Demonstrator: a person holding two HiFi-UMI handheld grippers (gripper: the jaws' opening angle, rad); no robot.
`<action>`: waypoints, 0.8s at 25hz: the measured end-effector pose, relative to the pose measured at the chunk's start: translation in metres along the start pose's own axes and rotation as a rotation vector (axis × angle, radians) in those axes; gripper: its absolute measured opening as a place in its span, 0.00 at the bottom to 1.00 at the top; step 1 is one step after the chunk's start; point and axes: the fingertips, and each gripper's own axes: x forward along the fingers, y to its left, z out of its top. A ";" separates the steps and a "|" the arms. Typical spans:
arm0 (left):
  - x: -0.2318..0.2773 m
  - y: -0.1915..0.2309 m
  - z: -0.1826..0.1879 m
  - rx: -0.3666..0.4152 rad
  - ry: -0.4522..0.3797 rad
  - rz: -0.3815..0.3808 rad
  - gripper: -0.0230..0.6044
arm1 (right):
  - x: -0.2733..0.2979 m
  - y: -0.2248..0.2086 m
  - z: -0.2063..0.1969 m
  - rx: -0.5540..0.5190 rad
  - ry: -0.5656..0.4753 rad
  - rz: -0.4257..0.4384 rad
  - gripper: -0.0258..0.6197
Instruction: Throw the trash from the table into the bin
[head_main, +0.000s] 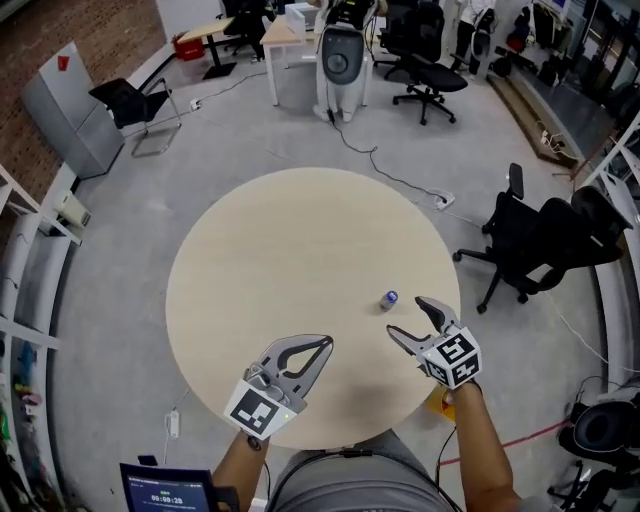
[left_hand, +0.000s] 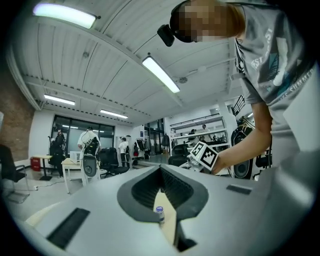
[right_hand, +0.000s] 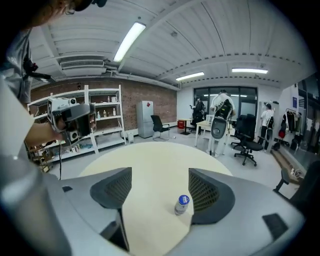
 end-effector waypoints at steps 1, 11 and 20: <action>0.008 0.006 -0.010 -0.009 0.015 0.006 0.10 | 0.015 -0.012 -0.009 0.001 0.023 0.011 0.56; 0.055 0.052 -0.112 -0.094 0.196 0.034 0.10 | 0.139 -0.077 -0.094 0.034 0.213 0.109 0.56; 0.058 0.058 -0.117 -0.100 0.207 0.039 0.10 | 0.164 -0.075 -0.122 0.045 0.297 0.136 0.55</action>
